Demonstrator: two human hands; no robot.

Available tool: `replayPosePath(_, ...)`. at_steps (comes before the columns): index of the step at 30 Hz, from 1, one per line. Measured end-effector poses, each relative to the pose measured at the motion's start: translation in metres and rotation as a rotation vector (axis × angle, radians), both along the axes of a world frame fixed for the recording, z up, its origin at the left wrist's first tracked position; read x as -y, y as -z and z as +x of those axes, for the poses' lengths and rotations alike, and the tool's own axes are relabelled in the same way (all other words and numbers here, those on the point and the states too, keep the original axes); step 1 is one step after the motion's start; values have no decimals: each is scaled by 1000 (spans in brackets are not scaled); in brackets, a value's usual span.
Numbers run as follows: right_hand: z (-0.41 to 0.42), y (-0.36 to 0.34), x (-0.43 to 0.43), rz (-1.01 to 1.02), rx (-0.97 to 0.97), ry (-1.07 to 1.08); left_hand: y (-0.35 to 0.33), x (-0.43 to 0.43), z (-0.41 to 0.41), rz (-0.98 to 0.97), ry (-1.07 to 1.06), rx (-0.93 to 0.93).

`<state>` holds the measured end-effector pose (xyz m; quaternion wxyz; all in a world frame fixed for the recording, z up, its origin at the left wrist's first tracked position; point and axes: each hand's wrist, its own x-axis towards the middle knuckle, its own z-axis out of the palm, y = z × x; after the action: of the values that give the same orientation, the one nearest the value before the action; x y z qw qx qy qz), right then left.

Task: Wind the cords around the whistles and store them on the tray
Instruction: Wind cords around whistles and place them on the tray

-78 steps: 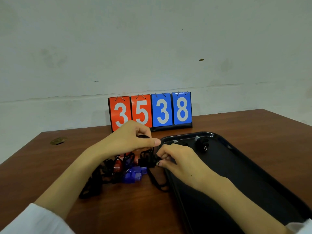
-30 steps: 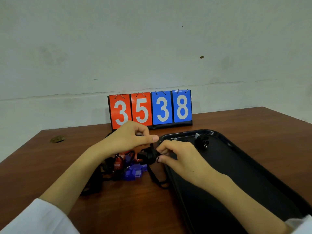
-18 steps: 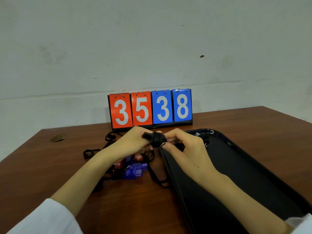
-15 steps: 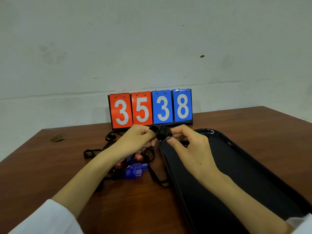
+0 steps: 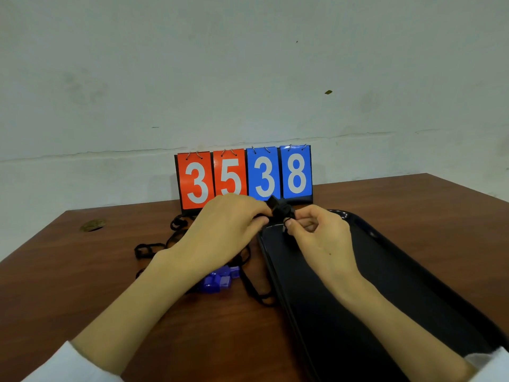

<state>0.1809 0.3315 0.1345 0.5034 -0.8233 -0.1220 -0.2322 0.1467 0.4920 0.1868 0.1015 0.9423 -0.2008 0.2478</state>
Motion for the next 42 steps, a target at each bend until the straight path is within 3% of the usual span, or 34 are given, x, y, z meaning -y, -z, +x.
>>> replayPosePath(4,-1,1,-2,-84,7,-19,-1,1,-1,-204,47,42)
replayPosePath(10,-5,5,-5,-253,245,-18,2,-3,4,-461,63,-103)
replayPosePath(16,-5,6,-5,-317,382,-25,8,1,6,-751,47,-138)
replayPosePath(19,-5,5,-4,-354,442,-27,10,1,7,-795,34,-129)
replayPosePath(26,-6,5,-3,-396,502,-34,11,2,6,-626,-15,-115)
replayPosePath(32,-6,9,-1,-437,508,-36,6,8,-3,-141,-69,-51)
replayPosePath(42,-5,8,-1,-588,608,-97,4,5,-1,-79,-128,-147)
